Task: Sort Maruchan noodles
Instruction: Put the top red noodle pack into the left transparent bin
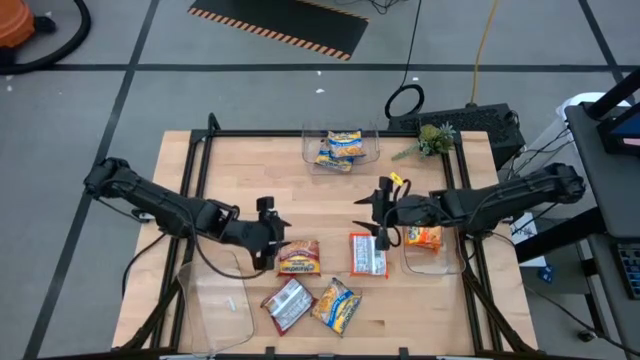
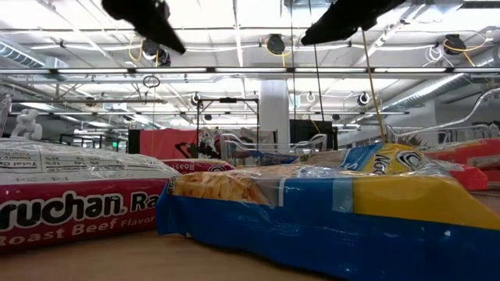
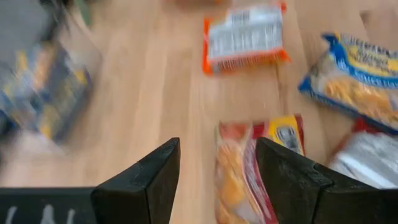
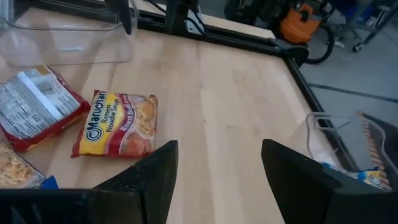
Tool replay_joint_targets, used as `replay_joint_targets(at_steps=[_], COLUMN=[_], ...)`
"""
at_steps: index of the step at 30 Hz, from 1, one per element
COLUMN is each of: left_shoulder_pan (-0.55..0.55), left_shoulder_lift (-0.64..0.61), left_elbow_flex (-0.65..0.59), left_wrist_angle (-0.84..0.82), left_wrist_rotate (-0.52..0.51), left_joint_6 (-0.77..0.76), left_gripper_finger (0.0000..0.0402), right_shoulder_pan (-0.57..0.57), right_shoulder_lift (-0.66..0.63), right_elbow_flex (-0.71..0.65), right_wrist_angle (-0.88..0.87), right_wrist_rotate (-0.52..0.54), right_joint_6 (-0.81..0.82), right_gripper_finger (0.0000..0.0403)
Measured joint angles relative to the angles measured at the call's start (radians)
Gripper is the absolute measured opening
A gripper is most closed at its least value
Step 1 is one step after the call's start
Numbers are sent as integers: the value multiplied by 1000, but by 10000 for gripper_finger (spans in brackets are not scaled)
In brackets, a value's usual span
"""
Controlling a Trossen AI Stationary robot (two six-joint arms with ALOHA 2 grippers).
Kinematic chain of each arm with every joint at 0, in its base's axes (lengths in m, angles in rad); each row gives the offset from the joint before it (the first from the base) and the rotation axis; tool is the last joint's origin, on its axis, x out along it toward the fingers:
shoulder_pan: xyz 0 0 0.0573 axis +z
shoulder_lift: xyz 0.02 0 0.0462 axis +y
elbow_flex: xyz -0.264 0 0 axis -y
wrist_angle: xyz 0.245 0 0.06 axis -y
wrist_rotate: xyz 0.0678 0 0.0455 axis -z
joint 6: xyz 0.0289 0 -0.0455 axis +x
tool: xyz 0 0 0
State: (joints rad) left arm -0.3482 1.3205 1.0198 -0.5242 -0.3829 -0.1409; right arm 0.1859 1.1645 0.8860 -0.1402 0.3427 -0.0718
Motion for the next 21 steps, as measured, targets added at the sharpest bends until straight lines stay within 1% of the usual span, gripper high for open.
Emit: replay_joint_targets(at_steps=[3,6,11,13,16,19,21], left_shoulder_pan=[4,3,3,3,9,20,25], left_shoulder_lift=[2,1,1,1,1,1,1], left_elbow_flex=[0,1,1,-6,-41,-88,-121], left_wrist_angle=[-51,-92,-211,-237,-210,-137,-102], left_wrist_rotate=[24,27,27,28,83,151,156], left_joint_6=[-26,-17,27,18,-13,-26,-8], left_gripper_finger=[216,216,216,216,216,216,216], right_shoulder_pan=[5,7,7,7,12,30,43], right_shoulder_lift=[-15,-28,-55,-64,-79,-83,-85], right_elbow_flex=[0,0,0,0,0,1,1], right_wrist_angle=[1,-5,2,2,11,31,52], right_wrist_rotate=[-1,-1,-2,-2,-2,1,2], right_joint_6=[-24,-45,-78,-83,-80,-92,-109], right_gripper_finger=[226,226,226,226,226,226,226])
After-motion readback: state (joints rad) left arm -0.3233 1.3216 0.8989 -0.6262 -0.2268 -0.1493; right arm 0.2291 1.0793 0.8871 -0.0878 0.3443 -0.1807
